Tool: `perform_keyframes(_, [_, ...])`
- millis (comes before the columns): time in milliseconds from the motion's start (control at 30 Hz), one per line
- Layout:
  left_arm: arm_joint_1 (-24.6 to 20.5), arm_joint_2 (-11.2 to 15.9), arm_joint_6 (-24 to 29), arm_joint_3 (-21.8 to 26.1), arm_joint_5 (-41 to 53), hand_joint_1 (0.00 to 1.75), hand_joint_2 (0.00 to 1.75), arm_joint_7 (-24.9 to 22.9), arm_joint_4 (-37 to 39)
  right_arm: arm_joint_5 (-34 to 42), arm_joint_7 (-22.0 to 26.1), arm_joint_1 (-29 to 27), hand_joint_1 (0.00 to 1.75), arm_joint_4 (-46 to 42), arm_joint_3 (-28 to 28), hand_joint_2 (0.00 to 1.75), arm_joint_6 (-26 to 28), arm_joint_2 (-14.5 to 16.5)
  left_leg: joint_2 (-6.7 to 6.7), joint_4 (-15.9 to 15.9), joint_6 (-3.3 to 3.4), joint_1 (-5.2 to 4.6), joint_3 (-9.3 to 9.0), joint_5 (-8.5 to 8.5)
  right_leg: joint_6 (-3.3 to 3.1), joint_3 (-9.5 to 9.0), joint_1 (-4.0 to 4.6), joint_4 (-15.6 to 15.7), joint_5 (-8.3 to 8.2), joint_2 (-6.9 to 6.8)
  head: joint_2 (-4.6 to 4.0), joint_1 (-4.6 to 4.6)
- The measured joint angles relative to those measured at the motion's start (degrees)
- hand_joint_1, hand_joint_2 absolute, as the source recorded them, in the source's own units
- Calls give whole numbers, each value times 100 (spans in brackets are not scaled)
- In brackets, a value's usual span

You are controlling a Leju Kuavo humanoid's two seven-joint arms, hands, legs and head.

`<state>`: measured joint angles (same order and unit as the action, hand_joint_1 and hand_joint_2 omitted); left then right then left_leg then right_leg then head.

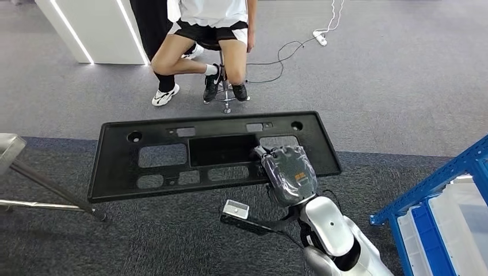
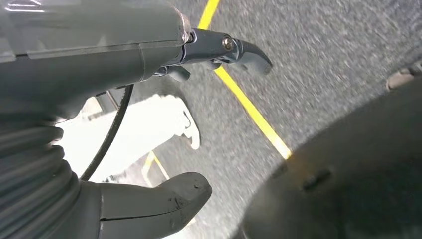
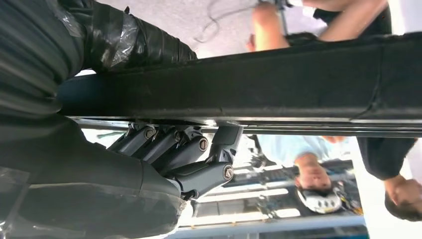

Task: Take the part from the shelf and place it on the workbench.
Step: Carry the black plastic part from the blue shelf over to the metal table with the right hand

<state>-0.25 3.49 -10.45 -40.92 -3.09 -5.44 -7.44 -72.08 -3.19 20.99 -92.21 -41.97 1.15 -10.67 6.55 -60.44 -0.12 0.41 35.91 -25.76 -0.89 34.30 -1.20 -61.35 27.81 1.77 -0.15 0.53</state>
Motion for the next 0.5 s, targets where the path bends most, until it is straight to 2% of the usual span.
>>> perform_keyframes(33, [-7, 2, 0, 25, -48, 0, 175, -13, -1, 14, 32, 52, 175, 25, -3, 175, 19, 14, -145, -182, -20, -5, 78, -104, -30, -9, -3, 12, -2, -75, 0, 4])
perform_keyframes(100, [-27, 2, 2, 89, -147, 0, 175, -54, -1, 45, 109, 114, 175, 105, -8, 175, 94, 34, -475, -850, -56, -11, 401, -446, -71, -20, 28, 18, 13, -233, 0, 15])
perform_keyframes(133, [-31, 1, 4, 122, -196, 0, 175, -73, -1, 62, 145, 128, 175, 164, -11, 175, 139, 38, -558, -1216, -65, -7, 590, -596, -87, -22, 48, 18, 24, -319, 0, 14])
perform_keyframes(167, [-29, -1, 5, 155, -243, 0, 175, -90, -1, 80, 177, 136, 175, 227, -17, 175, 178, 43, -601, -1458, -63, -4, 720, -664, -96, -26, 67, 18, 38, -406, 0, 15])
perform_keyframes(200, [-22, -2, 7, 188, -286, 0, 175, -101, -1, 94, 199, 144, 175, 285, -23, 175, 205, 50, -622, -1496, -50, -5, 747, -621, -102, -34, 83, 18, 53, -491, 0, 15])
perform_keyframes(233, [-12, -2, 7, 220, -328, 0, 175, -109, -1, 107, 215, 160, 175, 333, -31, 175, 222, 60, -643, -1300, -24, -12, 651, -475, -105, -50, 96, 18, 69, -570, 0, 15])
perform_keyframes(267, [-1, -1, 8, 252, -372, 0, 175, -116, 0, 118, 232, 187, 175, 373, -36, 175, 232, 76, -720, -926, 18, -34, 456, -269, -105, -73, 105, 19, 88, -640, 0, 15])
perform_keyframes(333, [5, 14, 13, 326, -470, 0, 175, -125, 1, 143, 275, 273, 175, 459, -43, 175, 246, 122, -1031, -190, 119, -133, 79, -8, -85, -119, 122, 30, 121, -763, 0, 14])
perform_keyframes(367, [3, 24, 14, 367, -516, 0, 175, -124, 1, 161, 297, 321, 175, 511, -47, 175, 252, 150, -1139, 11, 165, -182, -13, 36, -67, -135, 129, 40, 133, -825, 0, 14])
perform_keyframes(400, [0, 38, 13, 408, -558, 0, 175, -121, 1, 179, 316, 365, 175, 567, -52, 175, 258, 181, -1171, 86, 195, -218, -30, 25, -47, -148, 134, 54, 142, -891, 0, 14])
perform_keyframes(467, [6, 61, 4, 492, -643, 0, 175, -104, 0, 217, 349, 460, 175, 678, -73, 175, 262, 262, -1008, 172, 240, -211, -63, 65, -3, -190, 134, 75, 167, -984, 0, 13])
perform_keyframes(500, [9, 69, 1, 535, -690, 0, 175, -91, 0, 232, 369, 513, 175, 738, -90, 175, 264, 302, -932, 239, 260, -189, -113, 91, 17, -200, 126, 36, 205, -895, 0, 12])
